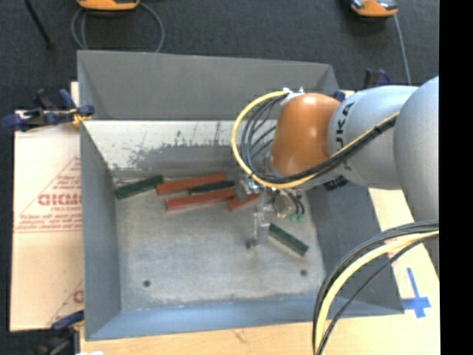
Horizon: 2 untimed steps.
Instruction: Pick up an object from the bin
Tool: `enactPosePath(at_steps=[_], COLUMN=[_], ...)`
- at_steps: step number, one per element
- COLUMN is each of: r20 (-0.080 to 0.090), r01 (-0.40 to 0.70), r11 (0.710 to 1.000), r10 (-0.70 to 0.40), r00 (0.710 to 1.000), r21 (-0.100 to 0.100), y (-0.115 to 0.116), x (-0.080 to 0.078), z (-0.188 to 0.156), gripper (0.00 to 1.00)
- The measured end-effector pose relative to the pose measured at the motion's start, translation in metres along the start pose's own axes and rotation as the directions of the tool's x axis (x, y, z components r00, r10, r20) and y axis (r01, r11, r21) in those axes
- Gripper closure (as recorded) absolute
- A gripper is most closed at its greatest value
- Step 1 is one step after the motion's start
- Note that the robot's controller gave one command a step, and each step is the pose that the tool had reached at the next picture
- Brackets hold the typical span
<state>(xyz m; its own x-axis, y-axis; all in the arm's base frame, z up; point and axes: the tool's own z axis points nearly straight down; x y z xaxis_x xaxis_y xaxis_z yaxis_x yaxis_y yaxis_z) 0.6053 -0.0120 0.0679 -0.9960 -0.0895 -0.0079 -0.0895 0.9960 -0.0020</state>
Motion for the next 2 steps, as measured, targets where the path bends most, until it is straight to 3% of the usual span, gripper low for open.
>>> enactPosePath(at_steps=[1, 2], r20=[-0.005, -0.006], r01=[-0.029, -0.278], r11=[1.000, 0.961], r10=[0.029, 0.278], r00=[1.000, 0.961], r21=[0.001, 0.000], y=[-0.046, -0.069], x=[0.045, 0.058], z=[-0.034, -0.033], gripper=[0.00, 0.00])
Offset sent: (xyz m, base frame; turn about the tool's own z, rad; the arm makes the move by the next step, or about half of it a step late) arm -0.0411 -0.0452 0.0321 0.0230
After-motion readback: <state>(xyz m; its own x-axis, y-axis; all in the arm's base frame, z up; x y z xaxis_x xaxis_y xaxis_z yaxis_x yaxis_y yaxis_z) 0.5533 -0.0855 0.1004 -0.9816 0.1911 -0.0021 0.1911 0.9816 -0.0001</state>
